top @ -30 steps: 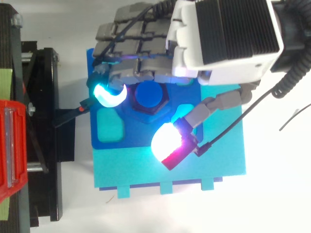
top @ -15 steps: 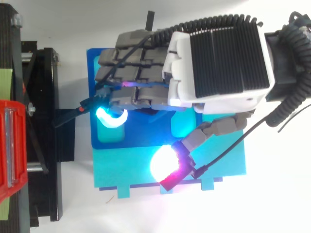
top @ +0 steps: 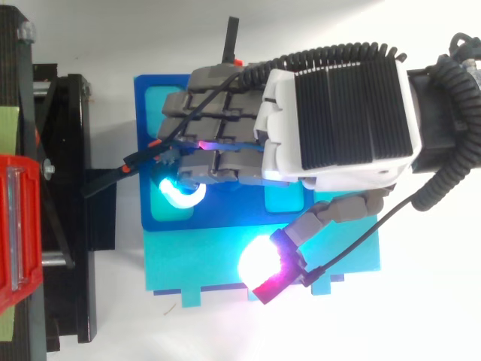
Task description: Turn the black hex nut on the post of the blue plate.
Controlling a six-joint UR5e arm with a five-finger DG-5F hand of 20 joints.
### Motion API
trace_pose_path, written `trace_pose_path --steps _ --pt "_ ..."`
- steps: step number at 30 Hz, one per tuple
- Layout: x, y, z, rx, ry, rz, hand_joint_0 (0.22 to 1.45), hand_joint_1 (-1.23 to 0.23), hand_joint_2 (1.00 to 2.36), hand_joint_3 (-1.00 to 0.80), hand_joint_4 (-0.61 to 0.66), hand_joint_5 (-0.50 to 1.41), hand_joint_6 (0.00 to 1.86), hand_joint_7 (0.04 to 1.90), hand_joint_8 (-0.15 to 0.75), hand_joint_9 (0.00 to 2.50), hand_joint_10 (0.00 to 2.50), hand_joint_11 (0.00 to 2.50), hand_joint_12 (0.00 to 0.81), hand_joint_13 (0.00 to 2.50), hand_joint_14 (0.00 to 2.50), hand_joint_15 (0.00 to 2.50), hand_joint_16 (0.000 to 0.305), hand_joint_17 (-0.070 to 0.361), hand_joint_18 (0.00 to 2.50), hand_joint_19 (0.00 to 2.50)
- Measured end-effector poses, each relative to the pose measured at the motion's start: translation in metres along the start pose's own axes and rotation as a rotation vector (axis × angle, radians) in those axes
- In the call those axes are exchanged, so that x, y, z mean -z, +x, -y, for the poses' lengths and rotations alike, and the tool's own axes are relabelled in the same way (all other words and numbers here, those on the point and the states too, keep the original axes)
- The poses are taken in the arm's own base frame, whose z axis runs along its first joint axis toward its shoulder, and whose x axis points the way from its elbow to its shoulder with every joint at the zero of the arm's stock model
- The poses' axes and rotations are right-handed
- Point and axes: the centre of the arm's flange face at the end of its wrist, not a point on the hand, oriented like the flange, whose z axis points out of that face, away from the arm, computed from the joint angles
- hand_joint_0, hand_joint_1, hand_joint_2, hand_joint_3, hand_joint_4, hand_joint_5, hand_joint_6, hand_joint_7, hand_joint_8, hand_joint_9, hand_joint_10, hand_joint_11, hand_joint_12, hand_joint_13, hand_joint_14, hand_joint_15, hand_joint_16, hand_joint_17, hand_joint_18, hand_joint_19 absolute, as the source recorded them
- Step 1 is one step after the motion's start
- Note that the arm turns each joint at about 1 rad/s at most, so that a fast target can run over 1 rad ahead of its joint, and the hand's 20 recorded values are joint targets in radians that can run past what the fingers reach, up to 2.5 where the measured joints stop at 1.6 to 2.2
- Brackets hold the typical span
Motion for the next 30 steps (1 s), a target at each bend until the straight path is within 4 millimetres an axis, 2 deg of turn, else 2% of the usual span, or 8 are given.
trace_pose_path --steps 30 --pt "0.004 -0.003 0.014 0.001 -0.015 -0.003 0.47 -0.44 1.00 -0.50 0.22 -0.19 0.50 0.84 0.278 0.38 0.00 0.00 0.387 0.30 0.00 0.01 0.050 0.113 0.16 0.18"
